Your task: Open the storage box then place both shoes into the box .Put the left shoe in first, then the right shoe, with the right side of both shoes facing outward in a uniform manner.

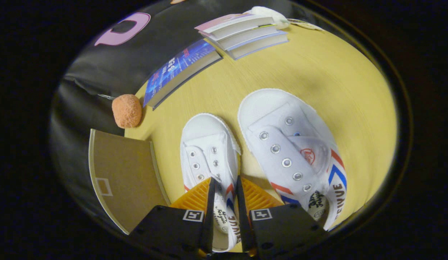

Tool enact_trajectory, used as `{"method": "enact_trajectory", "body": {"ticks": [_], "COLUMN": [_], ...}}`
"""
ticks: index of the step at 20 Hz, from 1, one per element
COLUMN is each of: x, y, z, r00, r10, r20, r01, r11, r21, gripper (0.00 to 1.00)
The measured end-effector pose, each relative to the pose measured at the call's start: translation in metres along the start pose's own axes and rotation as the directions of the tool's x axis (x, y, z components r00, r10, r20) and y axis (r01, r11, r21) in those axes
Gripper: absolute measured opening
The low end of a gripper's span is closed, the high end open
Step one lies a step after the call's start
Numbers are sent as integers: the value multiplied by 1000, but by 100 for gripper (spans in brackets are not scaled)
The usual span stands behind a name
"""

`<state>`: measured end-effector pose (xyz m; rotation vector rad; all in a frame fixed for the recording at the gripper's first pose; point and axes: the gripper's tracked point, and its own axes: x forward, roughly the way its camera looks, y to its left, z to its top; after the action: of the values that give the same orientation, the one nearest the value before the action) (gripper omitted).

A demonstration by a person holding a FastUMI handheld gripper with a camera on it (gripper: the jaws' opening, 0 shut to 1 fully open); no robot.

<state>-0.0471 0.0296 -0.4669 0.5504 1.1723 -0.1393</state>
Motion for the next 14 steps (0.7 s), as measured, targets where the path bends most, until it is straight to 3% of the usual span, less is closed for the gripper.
{"method": "enact_trajectory", "body": {"ticks": [3,8,14], "x": [-8,-21,-63], "y": [0,23,74], "z": [0,8,35], "r00": [1000,992,959], "r10": [4,110,258], "r20": [26,65,114], "r01": [-5,-114,-273], "r11": [1000,992,949], "r21": [6,63,158], "gripper": [3,3,3]}}
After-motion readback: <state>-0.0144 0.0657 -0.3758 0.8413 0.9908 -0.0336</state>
